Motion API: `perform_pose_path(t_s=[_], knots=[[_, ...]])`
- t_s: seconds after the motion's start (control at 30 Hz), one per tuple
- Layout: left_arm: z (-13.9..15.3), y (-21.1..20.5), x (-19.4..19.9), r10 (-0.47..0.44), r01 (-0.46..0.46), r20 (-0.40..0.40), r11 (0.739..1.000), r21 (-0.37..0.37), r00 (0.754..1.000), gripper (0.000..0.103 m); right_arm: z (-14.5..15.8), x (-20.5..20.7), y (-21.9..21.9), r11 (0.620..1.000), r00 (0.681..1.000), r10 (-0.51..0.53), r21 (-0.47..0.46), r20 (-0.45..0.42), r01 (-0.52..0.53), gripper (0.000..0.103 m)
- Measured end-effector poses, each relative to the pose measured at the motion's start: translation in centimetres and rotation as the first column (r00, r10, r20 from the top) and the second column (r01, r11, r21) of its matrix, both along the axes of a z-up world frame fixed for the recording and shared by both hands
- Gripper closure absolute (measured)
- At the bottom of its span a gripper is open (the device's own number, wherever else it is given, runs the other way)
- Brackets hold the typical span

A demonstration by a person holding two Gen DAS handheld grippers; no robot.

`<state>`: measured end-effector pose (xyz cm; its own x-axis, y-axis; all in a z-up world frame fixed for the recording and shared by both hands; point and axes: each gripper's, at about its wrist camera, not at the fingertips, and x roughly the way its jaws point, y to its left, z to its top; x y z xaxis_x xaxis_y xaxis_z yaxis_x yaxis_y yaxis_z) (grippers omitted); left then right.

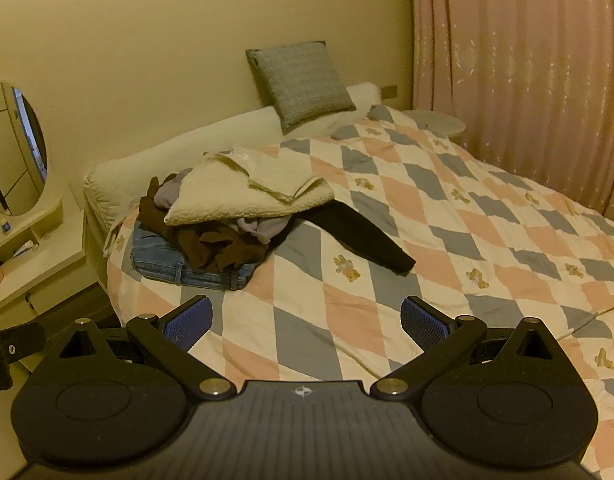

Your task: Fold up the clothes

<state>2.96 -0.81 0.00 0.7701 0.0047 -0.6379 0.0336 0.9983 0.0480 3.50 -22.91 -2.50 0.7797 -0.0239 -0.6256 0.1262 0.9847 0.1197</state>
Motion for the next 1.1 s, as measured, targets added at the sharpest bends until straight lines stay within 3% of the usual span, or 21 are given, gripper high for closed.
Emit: perform_pose_path(t_s=[0.47,0.77,1.1], knots=[[-1.7,1.4,5.0,-0.023,0.023,-0.053,1.000,0.002,0.998,0.000,-1.8,4.9,1.2,1.000,0.998,0.004,-0.001,-0.067,-0.004,0.000],[-5.2,3.3,13.6,-0.050,0.050,-0.163,0.999,-0.004,0.985,0.001,-5.2,12.2,2.5,1.000,0.988,0.017,0.000,-0.150,-0.018,0.000],[-8.3,5.3,24.4,-0.059,0.060,-0.263,0.998,-0.003,0.963,0.001,-7.8,20.4,2.7,0.999,0.972,-0.044,-0.011,-0.233,0.042,0.000]])
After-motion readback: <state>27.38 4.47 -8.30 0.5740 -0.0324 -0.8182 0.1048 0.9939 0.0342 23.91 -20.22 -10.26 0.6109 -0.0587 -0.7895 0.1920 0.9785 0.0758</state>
